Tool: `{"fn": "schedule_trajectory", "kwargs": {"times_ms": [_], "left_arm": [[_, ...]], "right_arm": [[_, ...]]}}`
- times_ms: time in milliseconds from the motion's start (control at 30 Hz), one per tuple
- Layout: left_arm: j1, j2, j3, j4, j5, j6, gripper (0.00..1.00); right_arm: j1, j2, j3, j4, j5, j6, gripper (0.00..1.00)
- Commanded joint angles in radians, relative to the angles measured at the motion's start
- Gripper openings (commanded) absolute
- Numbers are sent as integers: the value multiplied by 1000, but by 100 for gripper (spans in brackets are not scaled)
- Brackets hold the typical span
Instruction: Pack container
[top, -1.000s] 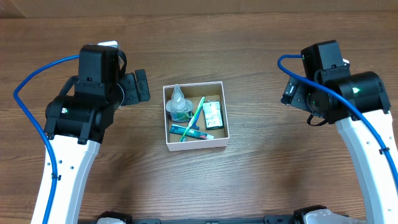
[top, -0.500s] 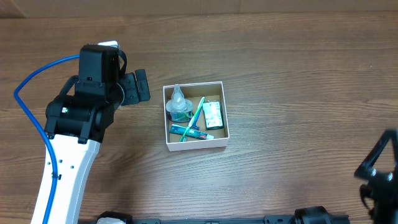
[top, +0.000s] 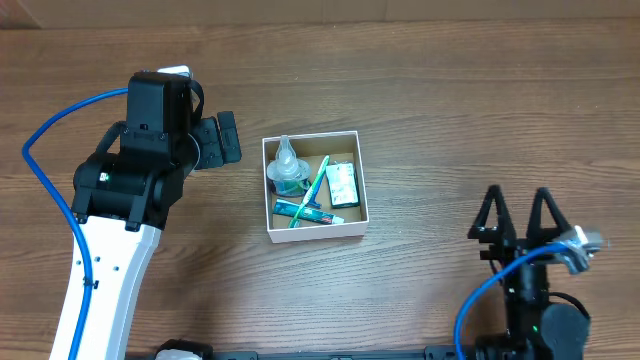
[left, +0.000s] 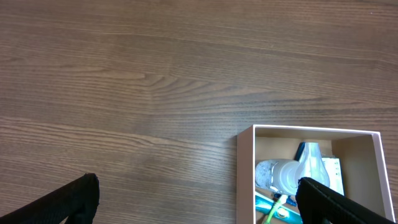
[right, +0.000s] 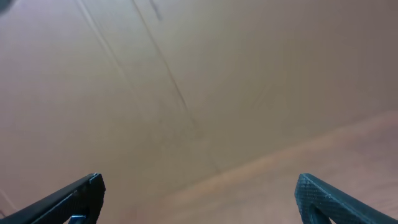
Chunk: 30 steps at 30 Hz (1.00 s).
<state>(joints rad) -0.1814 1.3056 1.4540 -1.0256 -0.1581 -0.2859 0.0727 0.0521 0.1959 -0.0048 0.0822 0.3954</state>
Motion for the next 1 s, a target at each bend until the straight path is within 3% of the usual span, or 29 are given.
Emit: {"fn": "schedule_trajectory", "kwargs": {"times_ms": [0,333,467,633,967], "left_arm": [[5,2,14,1,-6,-13,100],[4,2,14,1,-6,-13,100],[5,2,14,1,-6,-13,100],[5,2,14,1,-6,-13,100],[5,2,14,1,-6,-13,100]], "right_arm": [[-3,-19,-60,24,-6,-3,100],[-3,-49,-189,47,-6,-4,100],[-1,-49,-188,-23,-6,-22,100],[-1,-49,-188,-73,-9,-142,100],[-1,-49,-188,-72,-10,-142,100]]}}
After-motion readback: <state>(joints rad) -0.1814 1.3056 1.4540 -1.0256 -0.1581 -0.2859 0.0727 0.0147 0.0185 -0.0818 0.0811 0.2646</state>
